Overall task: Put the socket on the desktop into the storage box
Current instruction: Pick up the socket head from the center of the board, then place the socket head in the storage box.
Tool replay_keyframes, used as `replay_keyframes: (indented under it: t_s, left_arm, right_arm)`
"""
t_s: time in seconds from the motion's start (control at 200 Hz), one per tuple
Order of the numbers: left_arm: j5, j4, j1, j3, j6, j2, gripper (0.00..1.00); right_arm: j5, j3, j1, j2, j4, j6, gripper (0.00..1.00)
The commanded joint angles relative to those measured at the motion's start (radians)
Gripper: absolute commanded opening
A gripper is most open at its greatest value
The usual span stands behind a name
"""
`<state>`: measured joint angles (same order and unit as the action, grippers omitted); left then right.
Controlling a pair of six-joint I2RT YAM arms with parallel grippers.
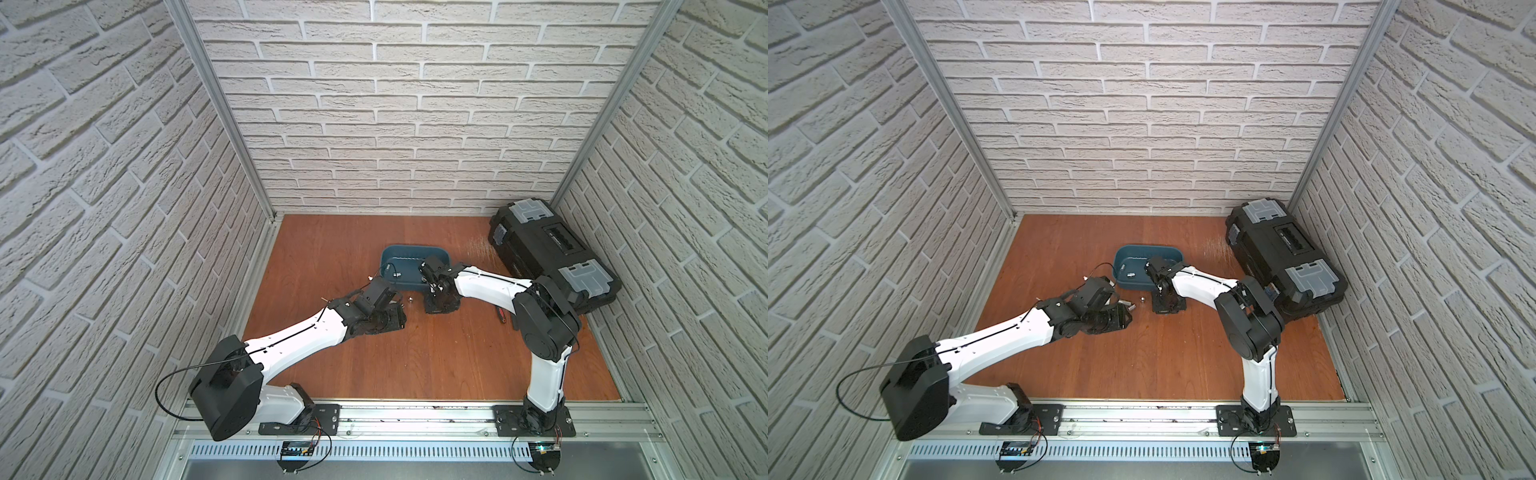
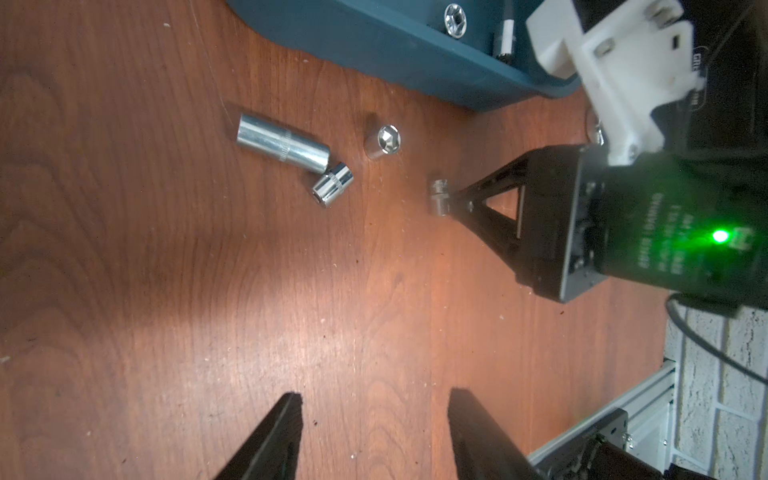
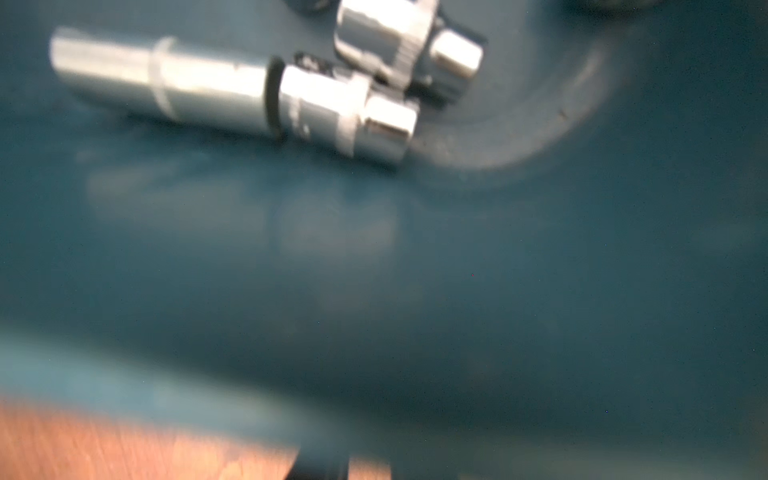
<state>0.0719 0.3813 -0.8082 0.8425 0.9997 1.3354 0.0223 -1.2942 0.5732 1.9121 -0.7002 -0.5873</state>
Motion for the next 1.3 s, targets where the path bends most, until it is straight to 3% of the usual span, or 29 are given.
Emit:
replay_keyframes:
  t_s: [0.0,0.29,0.5,0.82,1.295]
  left_arm:
    - [-0.006,-0.035,0.001,0.018,0.003,0.018,0.61]
    - [0.005,-0.051,0.036,0.066,0.001,0.058,0.62]
    - [0.015,-0.044,0.081,0.108,-0.008,0.073,0.62]
    - [0.032,-0.061,0.138,0.147,-0.007,0.092,0.62]
    - [0.035,-0.065,0.17,0.173,-0.006,0.106,0.62]
  right_arm:
    - [-0.013,0.012,0.005,-0.106,-0.018,0.018,0.15]
    - [-0.042,-0.043,0.004,-0.221,-0.085,0.053,0.15]
    - [-0.058,-0.141,-0.016,-0.223,-0.124,0.076,0.16]
    - [-0.075,-0.341,-0.06,-0.099,-0.157,0.114,0.16]
    - [-0.118,-0.65,-0.125,0.211,-0.216,0.109,0.16]
